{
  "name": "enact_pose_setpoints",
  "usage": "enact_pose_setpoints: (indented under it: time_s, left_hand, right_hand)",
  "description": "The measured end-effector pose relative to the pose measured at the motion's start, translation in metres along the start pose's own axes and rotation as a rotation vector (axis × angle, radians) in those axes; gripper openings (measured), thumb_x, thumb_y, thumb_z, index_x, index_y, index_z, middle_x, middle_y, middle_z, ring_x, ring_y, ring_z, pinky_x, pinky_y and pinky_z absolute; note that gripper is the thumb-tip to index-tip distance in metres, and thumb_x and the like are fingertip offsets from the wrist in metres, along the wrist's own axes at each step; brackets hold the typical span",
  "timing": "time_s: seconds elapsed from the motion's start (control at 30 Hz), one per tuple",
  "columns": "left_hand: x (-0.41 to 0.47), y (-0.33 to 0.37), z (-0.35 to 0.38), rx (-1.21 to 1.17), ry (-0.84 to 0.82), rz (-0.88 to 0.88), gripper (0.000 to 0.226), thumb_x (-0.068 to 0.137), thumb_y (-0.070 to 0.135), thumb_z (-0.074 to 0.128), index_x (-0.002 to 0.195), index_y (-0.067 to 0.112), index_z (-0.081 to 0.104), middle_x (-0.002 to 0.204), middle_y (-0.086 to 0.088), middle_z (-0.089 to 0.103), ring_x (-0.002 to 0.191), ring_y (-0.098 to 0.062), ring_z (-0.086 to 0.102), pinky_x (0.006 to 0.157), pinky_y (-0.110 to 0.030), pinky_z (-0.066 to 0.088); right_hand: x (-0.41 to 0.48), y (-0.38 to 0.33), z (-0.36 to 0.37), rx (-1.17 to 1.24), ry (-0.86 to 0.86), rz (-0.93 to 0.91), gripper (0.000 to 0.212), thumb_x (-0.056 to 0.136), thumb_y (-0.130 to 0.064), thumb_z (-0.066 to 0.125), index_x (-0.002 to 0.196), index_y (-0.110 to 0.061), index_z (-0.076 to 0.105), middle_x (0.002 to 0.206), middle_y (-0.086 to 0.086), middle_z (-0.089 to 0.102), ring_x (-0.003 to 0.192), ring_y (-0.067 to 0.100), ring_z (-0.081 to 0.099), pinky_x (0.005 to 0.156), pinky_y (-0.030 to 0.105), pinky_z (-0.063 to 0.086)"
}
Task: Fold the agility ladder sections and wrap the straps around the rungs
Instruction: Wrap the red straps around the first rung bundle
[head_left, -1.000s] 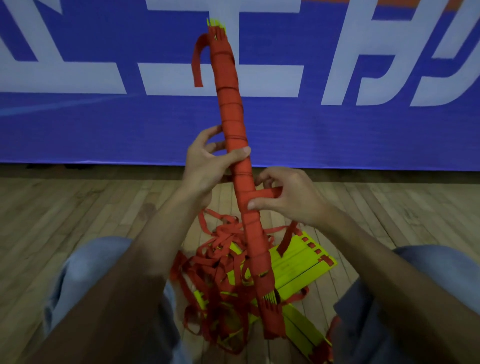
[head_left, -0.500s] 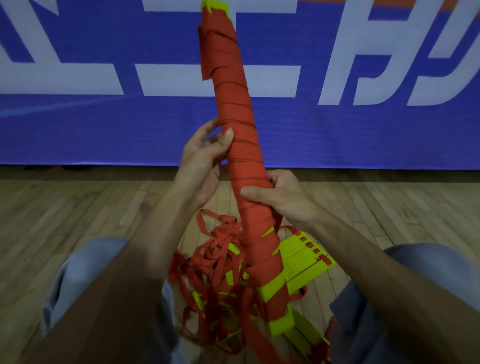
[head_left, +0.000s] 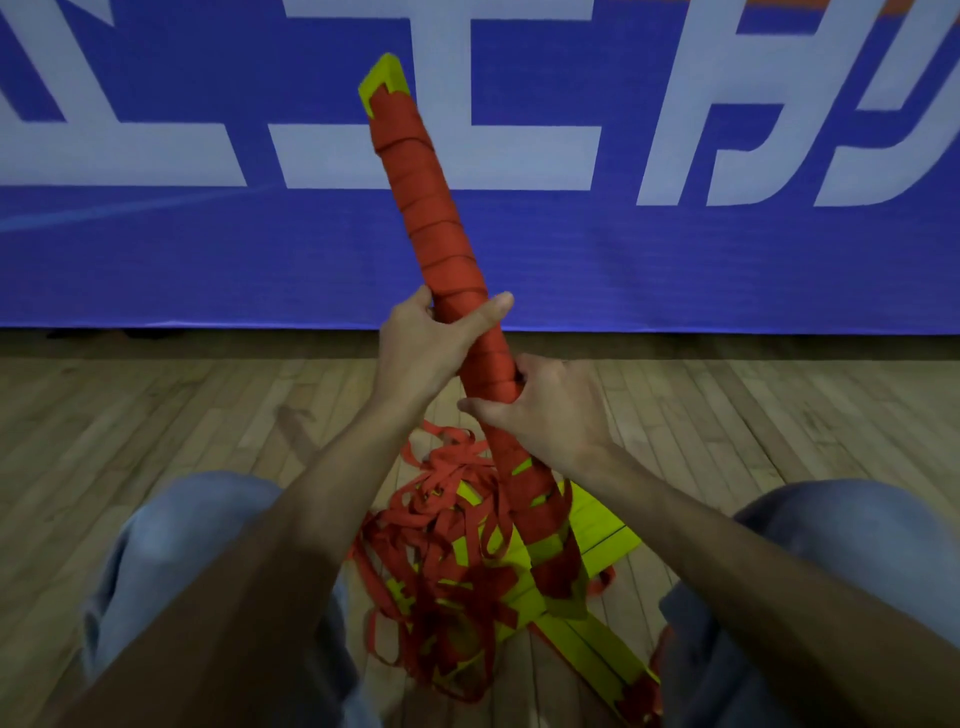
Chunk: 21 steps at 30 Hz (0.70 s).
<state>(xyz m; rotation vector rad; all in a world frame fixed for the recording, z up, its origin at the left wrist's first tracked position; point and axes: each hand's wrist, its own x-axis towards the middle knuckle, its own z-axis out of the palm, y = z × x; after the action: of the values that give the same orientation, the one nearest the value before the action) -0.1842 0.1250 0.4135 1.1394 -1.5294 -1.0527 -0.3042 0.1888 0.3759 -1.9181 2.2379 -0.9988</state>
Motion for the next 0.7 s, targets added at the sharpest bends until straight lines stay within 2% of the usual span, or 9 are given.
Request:
enact_pose_setpoints:
  time_s: [0.1, 0.2, 0.3, 0.37, 0.5, 0.53, 0.57, 0.63, 0.7]
  left_hand:
    - [0.000, -0.007, 0.004, 0.029, 0.083, -0.009, 0.042, 0.061, 0.041, 0.088, 0.091, 0.018, 0.068, 0.072, 0.007, 0.065, 0.074, -0.015, 0.068, 0.073, -0.044, 0.059]
    - [0.004, -0.009, 0.002, -0.070, 0.088, -0.081, 0.047, 0.053, 0.035, 0.091, 0.090, 0.019, 0.067, 0.078, 0.000, 0.071, 0.078, -0.020, 0.072, 0.072, -0.045, 0.060]
    - [0.007, -0.004, -0.003, -0.198, 0.065, -0.135, 0.072, 0.054, 0.026, 0.093, 0.115, 0.015, 0.058, 0.089, -0.005, 0.073, 0.079, -0.020, 0.073, 0.066, -0.039, 0.060]
    - [0.007, 0.003, -0.007, -0.285, 0.040, -0.134, 0.069, 0.061, 0.016, 0.091, 0.120, 0.014, 0.055, 0.087, -0.003, 0.073, 0.072, -0.016, 0.072, 0.057, -0.030, 0.057]
    - [0.007, 0.014, -0.016, -0.413, -0.059, -0.125, 0.053, 0.070, 0.007, 0.082, 0.118, 0.012, 0.060, 0.083, -0.001, 0.072, 0.071, -0.018, 0.070, 0.059, -0.031, 0.056]
    - [0.007, 0.016, -0.018, -0.442, -0.093, -0.122, 0.049, 0.073, 0.006, 0.080, 0.118, 0.010, 0.061, 0.085, -0.004, 0.072, 0.073, -0.019, 0.070, 0.060, -0.033, 0.056]
    - [0.007, 0.017, -0.020, -0.475, -0.130, -0.120, 0.047, 0.074, 0.006, 0.077, 0.119, 0.006, 0.062, 0.089, -0.007, 0.071, 0.077, -0.022, 0.069, 0.062, -0.034, 0.057]
    - [0.005, 0.019, -0.020, -0.553, -0.206, -0.118, 0.048, 0.074, 0.007, 0.075, 0.120, -0.001, 0.061, 0.097, -0.015, 0.070, 0.085, -0.030, 0.069, 0.064, -0.037, 0.057]
    - [0.004, 0.020, -0.020, -0.641, -0.280, -0.115, 0.049, 0.072, 0.009, 0.074, 0.118, -0.003, 0.060, 0.101, -0.018, 0.070, 0.087, -0.033, 0.070, 0.066, -0.037, 0.058]
  right_hand:
    - [-0.003, -0.003, 0.001, -0.063, -0.009, -0.058, 0.041, 0.072, -0.066, 0.067, 0.078, -0.027, 0.059, 0.074, 0.000, 0.068, 0.073, 0.022, 0.065, 0.061, 0.032, 0.045]
    - [-0.004, -0.002, -0.002, -0.068, -0.042, -0.116, 0.043, 0.076, -0.067, 0.063, 0.086, -0.025, 0.063, 0.077, -0.002, 0.066, 0.073, 0.021, 0.064, 0.061, 0.032, 0.045]
    - [0.001, 0.003, -0.009, 0.031, -0.070, -0.162, 0.048, 0.073, -0.074, 0.058, 0.078, -0.026, 0.058, 0.063, -0.009, 0.056, 0.061, 0.013, 0.055, 0.058, 0.033, 0.044]
    - [0.004, 0.007, -0.014, 0.120, -0.102, -0.169, 0.056, 0.069, -0.081, 0.054, 0.082, -0.027, 0.063, 0.064, -0.010, 0.060, 0.060, 0.009, 0.057, 0.061, 0.036, 0.050]
    - [0.011, 0.010, -0.025, 0.366, -0.273, -0.100, 0.064, 0.064, -0.072, 0.064, 0.107, -0.025, 0.069, 0.093, -0.009, 0.072, 0.084, 0.005, 0.068, 0.082, 0.036, 0.055]
    - [0.014, 0.010, -0.027, 0.476, -0.347, -0.068, 0.065, 0.065, -0.068, 0.067, 0.112, -0.023, 0.067, 0.100, -0.003, 0.073, 0.087, 0.007, 0.068, 0.081, 0.032, 0.056]
    - [0.015, 0.011, -0.029, 0.592, -0.427, -0.036, 0.065, 0.066, -0.064, 0.071, 0.114, -0.020, 0.066, 0.104, 0.007, 0.073, 0.084, 0.012, 0.068, 0.072, 0.026, 0.056]
    - [0.015, 0.012, -0.033, 0.755, -0.557, -0.011, 0.072, 0.065, -0.063, 0.077, 0.113, -0.011, 0.064, 0.106, 0.032, 0.066, 0.072, 0.026, 0.056, 0.050, 0.017, 0.042]
    - [0.012, 0.015, -0.033, 0.871, -0.654, -0.026, 0.101, 0.056, -0.070, 0.078, 0.116, 0.008, 0.058, 0.096, 0.043, 0.057, 0.062, 0.024, 0.045, 0.044, 0.016, 0.034]
